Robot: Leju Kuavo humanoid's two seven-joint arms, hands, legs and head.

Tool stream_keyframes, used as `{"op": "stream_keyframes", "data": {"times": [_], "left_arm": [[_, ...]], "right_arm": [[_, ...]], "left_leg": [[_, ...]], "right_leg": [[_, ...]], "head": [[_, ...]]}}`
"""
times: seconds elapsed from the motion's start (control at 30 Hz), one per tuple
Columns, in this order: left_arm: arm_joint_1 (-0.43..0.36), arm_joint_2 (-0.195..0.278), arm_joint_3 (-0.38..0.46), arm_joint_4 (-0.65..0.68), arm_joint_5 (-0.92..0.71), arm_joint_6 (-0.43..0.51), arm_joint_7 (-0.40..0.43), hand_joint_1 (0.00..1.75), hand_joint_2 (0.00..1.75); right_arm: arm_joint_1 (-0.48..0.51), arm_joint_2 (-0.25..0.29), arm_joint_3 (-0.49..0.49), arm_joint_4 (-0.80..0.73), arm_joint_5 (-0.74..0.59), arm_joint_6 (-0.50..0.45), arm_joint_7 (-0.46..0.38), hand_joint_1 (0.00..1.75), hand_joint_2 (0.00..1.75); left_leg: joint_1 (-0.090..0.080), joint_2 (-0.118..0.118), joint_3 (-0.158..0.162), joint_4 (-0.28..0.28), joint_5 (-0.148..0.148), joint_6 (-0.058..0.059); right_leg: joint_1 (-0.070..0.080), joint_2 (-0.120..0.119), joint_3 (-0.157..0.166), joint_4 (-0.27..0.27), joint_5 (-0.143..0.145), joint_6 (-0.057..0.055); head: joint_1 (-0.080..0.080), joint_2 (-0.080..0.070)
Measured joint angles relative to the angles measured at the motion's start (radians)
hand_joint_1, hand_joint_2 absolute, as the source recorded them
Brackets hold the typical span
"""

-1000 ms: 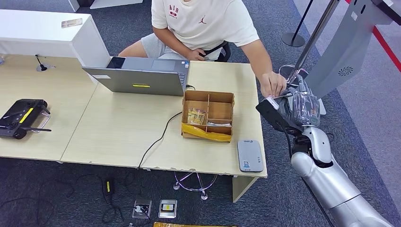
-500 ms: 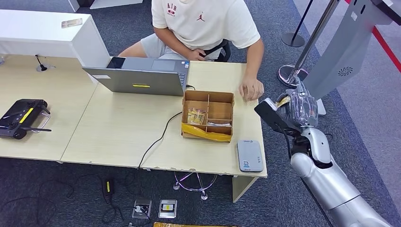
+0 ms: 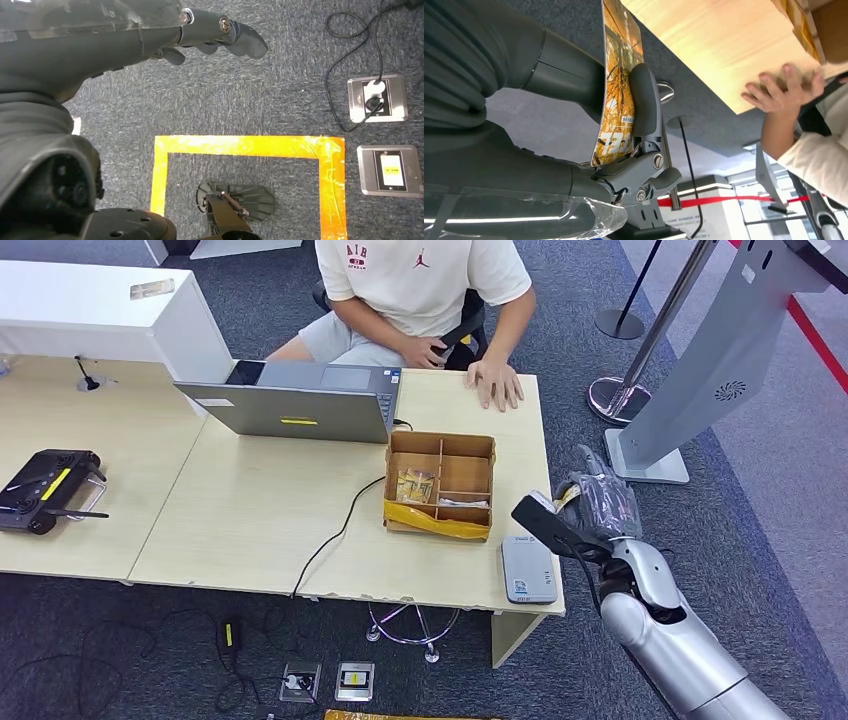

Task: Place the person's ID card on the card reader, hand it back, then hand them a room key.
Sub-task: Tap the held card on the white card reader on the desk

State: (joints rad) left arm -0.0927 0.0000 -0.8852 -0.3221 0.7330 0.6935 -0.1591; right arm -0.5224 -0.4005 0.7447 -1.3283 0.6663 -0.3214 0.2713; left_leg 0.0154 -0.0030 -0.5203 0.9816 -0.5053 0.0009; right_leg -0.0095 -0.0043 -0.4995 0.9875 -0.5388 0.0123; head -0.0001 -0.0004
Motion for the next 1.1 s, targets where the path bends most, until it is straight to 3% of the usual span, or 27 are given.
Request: {"op": "stream_keyframes", "data": {"times": [0.53, 1.1], "left_arm": [[0.005, 0.004, 0.001, -0.030, 0.031, 0.000, 0.015, 0.00, 0.00], [0.005, 0.009, 0.001, -0.038, 0.036, 0.000, 0.014, 0.00, 0.00]], "right_arm": [[0.065, 0.002, 0.028, 0.001, -0.029, 0.053, -0.001, 1.75, 1.75], [0.089, 0.014, 0.074, 0.025, -0.054, 0.047, -0.005, 1.75, 1.75]], "left_leg": [[0.000, 0.000, 0.000, 0.000, 0.000, 0.000], [0.000, 0.000, 0.000, 0.000, 0.000, 0.000]], "right_leg": [[0.000, 0.000, 0.000, 0.000, 0.000, 0.000], [0.000, 0.000, 0.000, 0.000, 0.000, 0.000]], "head": [[0.000, 0.000], [0.000, 0.000]]}}
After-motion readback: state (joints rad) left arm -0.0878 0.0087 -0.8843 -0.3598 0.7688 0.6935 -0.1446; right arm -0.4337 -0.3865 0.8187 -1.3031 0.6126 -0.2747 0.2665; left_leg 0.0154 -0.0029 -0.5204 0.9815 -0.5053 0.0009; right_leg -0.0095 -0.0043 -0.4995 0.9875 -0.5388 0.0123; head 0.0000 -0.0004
